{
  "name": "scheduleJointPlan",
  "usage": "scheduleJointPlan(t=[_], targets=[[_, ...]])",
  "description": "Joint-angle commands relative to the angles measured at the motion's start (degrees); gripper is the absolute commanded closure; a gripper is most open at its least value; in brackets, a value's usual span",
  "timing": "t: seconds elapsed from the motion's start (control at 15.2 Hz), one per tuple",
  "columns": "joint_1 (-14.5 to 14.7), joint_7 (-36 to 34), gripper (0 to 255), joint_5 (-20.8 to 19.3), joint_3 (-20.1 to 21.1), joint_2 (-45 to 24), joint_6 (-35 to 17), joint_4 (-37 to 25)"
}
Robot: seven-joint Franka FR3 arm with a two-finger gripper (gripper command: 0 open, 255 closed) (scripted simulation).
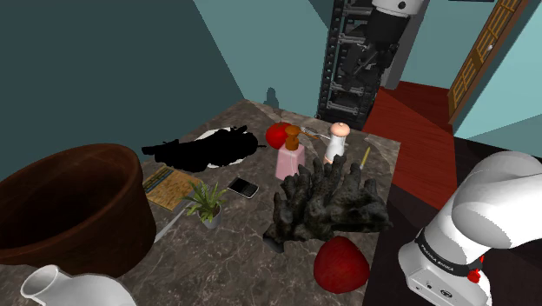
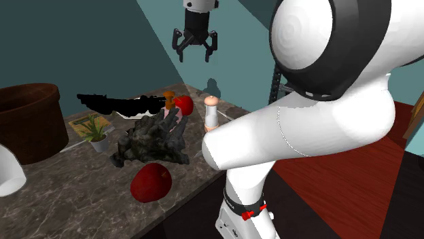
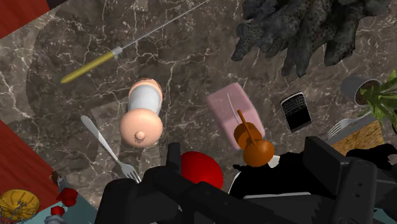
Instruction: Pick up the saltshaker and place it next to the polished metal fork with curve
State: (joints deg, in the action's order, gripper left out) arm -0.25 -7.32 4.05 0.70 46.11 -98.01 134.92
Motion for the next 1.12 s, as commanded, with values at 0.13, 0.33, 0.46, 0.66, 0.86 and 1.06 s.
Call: scheduleJointPlan(t=[0.13, 0.33, 0.46, 0.66, 0.86, 1.06], targets=[[-0.18, 2.65, 0, -0.42, -2.04, -1.47, -2.4, 1.91], [-0.44, 6.66, 0, -1.0, -5.11, -4.32, -6.07, 4.24], [-0.59, 9.38, 0, -1.29, -7.14, -6.66, -8.56, 5.43], [-0.74, 13.57, 0, -1.5, -10.16, -10.82, -12.29, 6.65], [-0.71, 17.91, 0, -1.34, -13.17, -15.73, -15.98, 7.17], [-0.46, 22.48, 0, -0.63, -16.12, -21.32, -19.52, 6.97]])
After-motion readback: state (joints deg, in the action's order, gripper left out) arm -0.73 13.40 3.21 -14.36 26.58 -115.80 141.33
